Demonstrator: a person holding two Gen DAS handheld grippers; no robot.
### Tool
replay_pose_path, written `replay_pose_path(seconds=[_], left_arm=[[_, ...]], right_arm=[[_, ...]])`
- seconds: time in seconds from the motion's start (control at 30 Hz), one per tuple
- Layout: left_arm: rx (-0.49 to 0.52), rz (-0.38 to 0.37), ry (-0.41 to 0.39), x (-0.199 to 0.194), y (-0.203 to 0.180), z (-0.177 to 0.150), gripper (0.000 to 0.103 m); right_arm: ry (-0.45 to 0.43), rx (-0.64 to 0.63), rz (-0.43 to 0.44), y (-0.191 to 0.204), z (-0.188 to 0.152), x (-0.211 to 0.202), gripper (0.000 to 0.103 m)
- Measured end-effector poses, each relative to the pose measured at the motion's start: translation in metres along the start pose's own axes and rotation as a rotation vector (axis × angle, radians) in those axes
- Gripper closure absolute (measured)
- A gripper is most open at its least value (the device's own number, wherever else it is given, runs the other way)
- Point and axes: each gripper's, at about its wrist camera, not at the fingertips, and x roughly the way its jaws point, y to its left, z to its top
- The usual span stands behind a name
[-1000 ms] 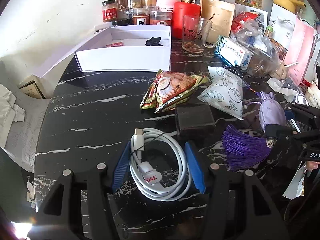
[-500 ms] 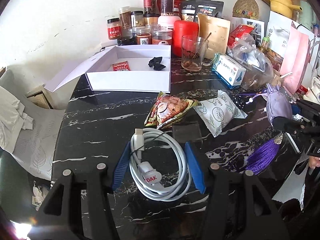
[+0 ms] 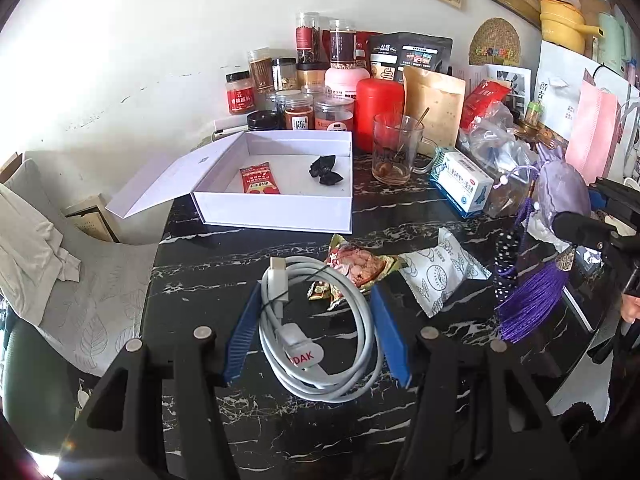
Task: Organize objects
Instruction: 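Carry the white cable with the left tool while the right tool carries the purple pouch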
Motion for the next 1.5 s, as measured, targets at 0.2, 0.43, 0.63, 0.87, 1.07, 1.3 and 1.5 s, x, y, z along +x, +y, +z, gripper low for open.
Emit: replay_pose_path(seconds=[0.2,0.43,0.63,0.87,1.07,1.3,1.5], left_arm=[[-0.008,0.009,-0.02,-0.004,0.011,0.017,0.049],[-0.022,0.027,-0.045,-0.004,0.029,0.037,0.049],[-0.03,0.044,-0.047,0.008,0.043,0.054,0.049],[-0.034,0.049,-0.033,0.031,0.055,0.072,0.049],[-0.03,0.048,-0.02,0.056,0.062,0.088,0.049],[-0.021,0.041,0.002,0.088,0.07,0.104,0.049],[0.0,0.034,0.024,0.117,0.07,0.118,0.049]], right_arm=[[-0.032,-0.021,0.008,-0.001,0.022,0.005,0.053],[-0.047,-0.042,0.023,-0.004,0.042,0.018,0.053],[-0.046,-0.05,0.038,-0.008,0.055,0.036,0.053],[-0.024,-0.051,0.071,-0.012,0.066,0.067,0.053],[-0.007,-0.048,0.085,-0.019,0.074,0.093,0.053],[0.019,-0.034,0.104,-0.029,0.079,0.123,0.053],[0.041,-0.005,0.122,-0.041,0.085,0.151,0.053]])
